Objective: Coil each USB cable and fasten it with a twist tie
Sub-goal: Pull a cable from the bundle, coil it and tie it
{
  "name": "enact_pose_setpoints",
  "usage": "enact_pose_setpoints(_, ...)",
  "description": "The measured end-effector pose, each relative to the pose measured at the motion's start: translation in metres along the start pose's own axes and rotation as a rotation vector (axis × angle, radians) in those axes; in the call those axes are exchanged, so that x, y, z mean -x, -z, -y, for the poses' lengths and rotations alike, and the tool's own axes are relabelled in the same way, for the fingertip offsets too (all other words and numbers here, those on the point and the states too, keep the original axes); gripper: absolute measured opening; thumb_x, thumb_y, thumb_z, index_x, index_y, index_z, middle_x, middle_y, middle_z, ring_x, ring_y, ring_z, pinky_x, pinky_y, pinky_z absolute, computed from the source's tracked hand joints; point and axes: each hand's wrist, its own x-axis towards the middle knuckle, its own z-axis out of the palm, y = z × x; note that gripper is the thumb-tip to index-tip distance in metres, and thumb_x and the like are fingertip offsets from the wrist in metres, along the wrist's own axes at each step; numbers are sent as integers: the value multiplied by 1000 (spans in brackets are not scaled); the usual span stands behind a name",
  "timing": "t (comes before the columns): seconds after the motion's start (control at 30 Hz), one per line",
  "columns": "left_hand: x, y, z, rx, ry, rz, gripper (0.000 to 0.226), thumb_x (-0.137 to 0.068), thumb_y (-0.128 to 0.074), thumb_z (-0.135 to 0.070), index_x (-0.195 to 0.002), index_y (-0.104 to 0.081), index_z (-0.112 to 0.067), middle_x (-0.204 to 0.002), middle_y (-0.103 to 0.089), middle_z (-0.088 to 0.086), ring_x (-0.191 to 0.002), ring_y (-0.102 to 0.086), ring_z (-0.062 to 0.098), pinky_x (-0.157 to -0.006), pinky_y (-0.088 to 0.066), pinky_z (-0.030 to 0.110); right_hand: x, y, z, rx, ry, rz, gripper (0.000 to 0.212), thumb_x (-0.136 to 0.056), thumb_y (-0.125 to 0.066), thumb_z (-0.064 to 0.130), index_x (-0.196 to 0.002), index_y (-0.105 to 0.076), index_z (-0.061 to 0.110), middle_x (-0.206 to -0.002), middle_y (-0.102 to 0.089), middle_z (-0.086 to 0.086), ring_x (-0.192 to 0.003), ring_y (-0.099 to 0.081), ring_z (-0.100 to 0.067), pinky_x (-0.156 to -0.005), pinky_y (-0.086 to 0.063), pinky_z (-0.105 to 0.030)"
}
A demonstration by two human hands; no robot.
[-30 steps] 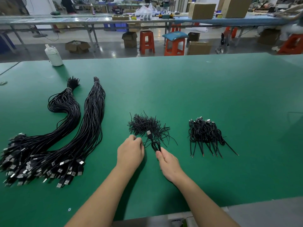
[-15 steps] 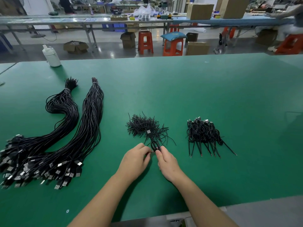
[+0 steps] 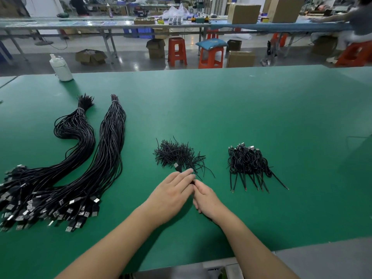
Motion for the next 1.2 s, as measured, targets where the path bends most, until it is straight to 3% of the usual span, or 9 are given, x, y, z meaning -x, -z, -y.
enact_pose_setpoints(0.1,-9,7,7,62,-19,98,32,-86,-38,-11,-100,-67,-13,-117,-68,4,-115,-62,20,-100,-45,35,-1,2,0,-4,-1,31,30,-105,-35,22,-120,-58,35,-56,-47,-1,-50,-43,-10,-50,-41,-26)
enact_pose_setpoints(0.27,-15,6,6,156,110,97,19,-76,-55,-3,-88,-61,-17,-91,-62,-3,-82,-57,20,-75,-38,30,1,2,-1,-30,-2,55,26,-104,-38,24,-89,-59,21,-59,-50,0,-53,-46,-11,-58,-44,-30)
enact_pose_setpoints(0.43,-17,-4,-8,462,530,11,11,-92,-59,-3,-88,-64,-13,-89,-60,-2,-83,-53,20,-76,-40,30,2,3,-4,-104,15,47,30,-106,-37,25,-82,-56,24,-60,-47,3,-60,-46,-16,-59,-42,-31)
enact_pose_setpoints(0.57,-20,-8,-12,717,911,-8,16,-94,-58,-8,-84,-64,-19,-86,-62,-7,-81,-56,6,-71,-38,11,5,-1,-3,-73,-5,25,41,-106,-35,34,-69,-53,38,-57,-51,16,-61,-42,-13,-61,-43,-34)
enact_pose_setpoints(0.63,-21,-9,-11,772,1024,16,17,-94,-59,-10,-83,-64,-22,-86,-65,-8,-83,-57,4,-70,-37,6,5,-3,-3,51,4,-2,34,-105,-34,40,-75,-51,36,-63,-57,24,-64,-47,-12,-67,-47,-37)
enact_pose_setpoints(0.73,-22,-9,-10,831,1126,44,19,-93,-60,-13,-80,-64,-26,-84,-67,-11,-81,-59,2,-66,-37,5,4,-8,-8,248,74,-80,23,-103,-39,40,-95,-55,27,-84,-64,9,-81,-58,-17,-78,-50,-41)
enact_pose_setpoints(0.93,-17,-10,-6,1033,1297,121,13,-94,-64,-15,-82,-68,-19,-77,-66,-5,-72,-56,11,-66,-44,21,7,-20,-20,417,235,-242,21,-101,-34,42,-88,-47,31,-81,-53,10,-74,-52,-13,-68,-45,-39)
enact_pose_setpoints(1.03,-14,-7,0,1128,1356,195,11,-94,-65,-16,-84,-69,-15,-71,-62,-4,-55,-48,6,-47,-37,16,9,-22,-20,463,285,-257,28,-99,-30,47,-96,-51,30,-87,-55,10,-78,-54,-14,-70,-46,-38)
enact_pose_setpoints(1.2,-8,-2,10,1261,1392,310,13,-95,-64,-13,-83,-70,-11,-65,-62,0,-55,-46,13,-52,-37,23,14,-24,-18,523,337,-235,24,-103,-38,41,-108,-58,28,-96,-59,9,-84,-58,-15,-75,-48,-38)
